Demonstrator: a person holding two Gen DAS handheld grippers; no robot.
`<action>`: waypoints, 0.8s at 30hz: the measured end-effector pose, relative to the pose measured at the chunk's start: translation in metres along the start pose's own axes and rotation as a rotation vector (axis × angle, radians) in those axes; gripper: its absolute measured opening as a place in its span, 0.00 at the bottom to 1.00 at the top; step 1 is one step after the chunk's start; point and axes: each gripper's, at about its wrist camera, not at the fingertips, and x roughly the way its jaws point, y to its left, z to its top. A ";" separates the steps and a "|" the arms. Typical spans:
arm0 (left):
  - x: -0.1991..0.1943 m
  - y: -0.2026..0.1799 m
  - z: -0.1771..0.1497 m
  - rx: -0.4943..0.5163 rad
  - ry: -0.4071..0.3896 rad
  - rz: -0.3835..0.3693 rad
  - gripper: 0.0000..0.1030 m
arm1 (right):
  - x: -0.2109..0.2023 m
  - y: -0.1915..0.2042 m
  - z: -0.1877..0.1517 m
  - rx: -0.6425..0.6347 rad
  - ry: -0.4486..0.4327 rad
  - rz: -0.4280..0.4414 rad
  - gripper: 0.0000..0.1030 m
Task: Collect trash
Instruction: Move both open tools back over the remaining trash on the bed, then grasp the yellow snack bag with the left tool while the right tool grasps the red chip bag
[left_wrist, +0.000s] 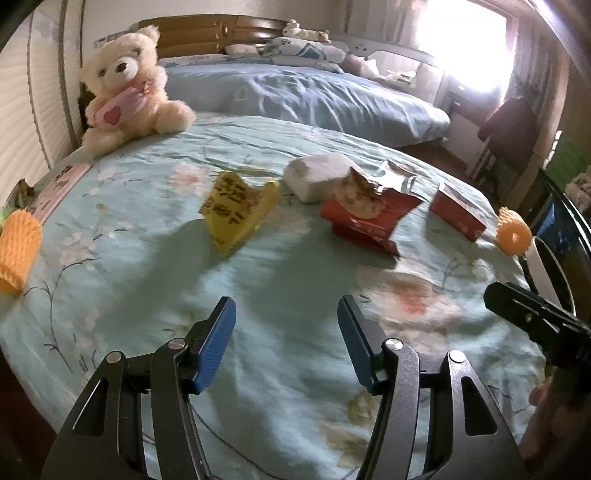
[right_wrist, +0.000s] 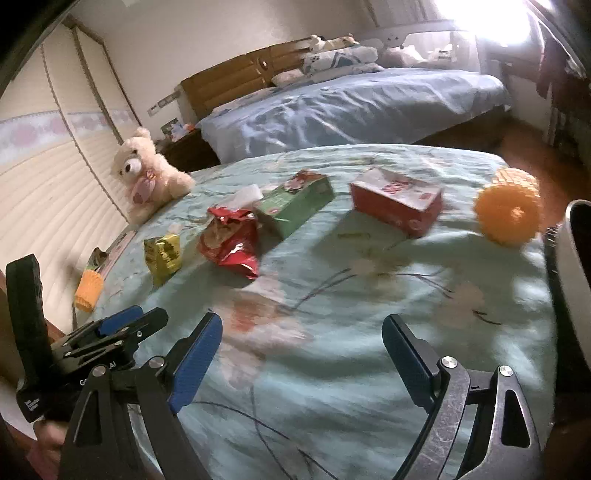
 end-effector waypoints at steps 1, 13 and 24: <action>0.001 0.003 0.001 -0.006 0.001 0.004 0.56 | 0.003 0.002 0.001 0.000 0.002 0.007 0.87; 0.011 0.037 0.026 -0.024 -0.006 0.054 0.63 | 0.033 0.031 0.022 0.006 0.001 0.087 0.87; 0.031 0.047 0.041 -0.006 0.004 0.065 0.63 | 0.071 0.045 0.036 0.027 0.038 0.135 0.78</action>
